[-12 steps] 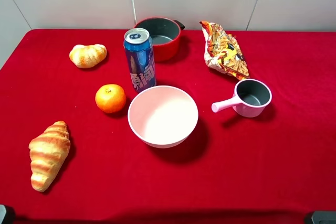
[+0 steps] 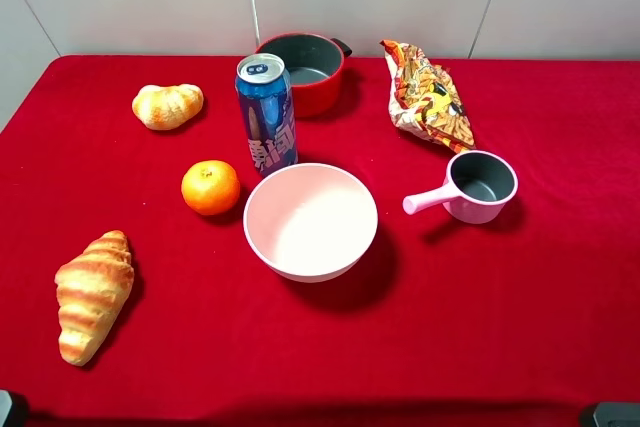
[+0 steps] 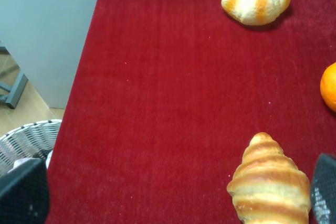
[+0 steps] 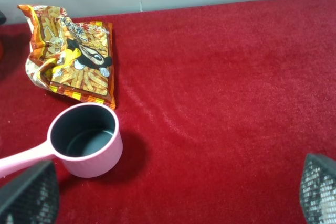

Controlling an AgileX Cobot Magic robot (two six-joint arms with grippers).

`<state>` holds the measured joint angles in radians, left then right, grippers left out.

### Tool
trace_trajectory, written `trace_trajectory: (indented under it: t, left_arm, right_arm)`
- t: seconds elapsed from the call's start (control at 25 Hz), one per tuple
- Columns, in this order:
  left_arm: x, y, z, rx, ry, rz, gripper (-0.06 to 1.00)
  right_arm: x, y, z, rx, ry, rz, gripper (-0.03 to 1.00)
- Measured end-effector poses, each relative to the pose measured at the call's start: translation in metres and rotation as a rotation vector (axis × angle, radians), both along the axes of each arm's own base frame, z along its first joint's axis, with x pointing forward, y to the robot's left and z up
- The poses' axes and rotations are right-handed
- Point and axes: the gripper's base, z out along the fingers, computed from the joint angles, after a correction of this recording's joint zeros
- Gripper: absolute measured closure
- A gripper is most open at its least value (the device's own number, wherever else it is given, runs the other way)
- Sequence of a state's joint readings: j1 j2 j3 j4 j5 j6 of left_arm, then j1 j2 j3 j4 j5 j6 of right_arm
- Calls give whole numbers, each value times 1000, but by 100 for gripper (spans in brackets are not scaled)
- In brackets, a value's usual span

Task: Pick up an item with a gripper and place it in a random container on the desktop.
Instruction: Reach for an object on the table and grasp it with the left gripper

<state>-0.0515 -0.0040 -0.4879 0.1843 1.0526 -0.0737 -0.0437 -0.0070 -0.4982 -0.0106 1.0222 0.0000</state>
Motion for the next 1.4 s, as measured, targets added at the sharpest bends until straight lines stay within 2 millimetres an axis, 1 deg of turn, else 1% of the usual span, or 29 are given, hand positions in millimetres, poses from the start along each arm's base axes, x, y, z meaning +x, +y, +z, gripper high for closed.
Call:
trace_trajectory:
  t: [0.52, 0.64, 0.68, 0.8, 1.04, 1.4]
  left_arm:
    - [0, 0, 0, 0, 0, 0, -4]
    - [1, 0, 4, 0, 3, 0, -4]
    - [4, 0, 7, 1, 20, 0, -4]
    - [15, 0, 16, 26, 81, -3, -4]
    - [48, -1, 36, 65, 218, -24, -3]
    - [108, -4, 75, 88, 341, -45, -2]
  right_arm:
    - [0, 0, 0, 0, 0, 0, 28]
    - [0, 0, 0, 0, 0, 0, 28]
    - [0, 0, 0, 0, 0, 0, 28]
    - [0, 0, 0, 0, 0, 0, 28]
    - [0, 0, 0, 0, 0, 0, 28]
    - [0, 0, 0, 0, 0, 0, 28]
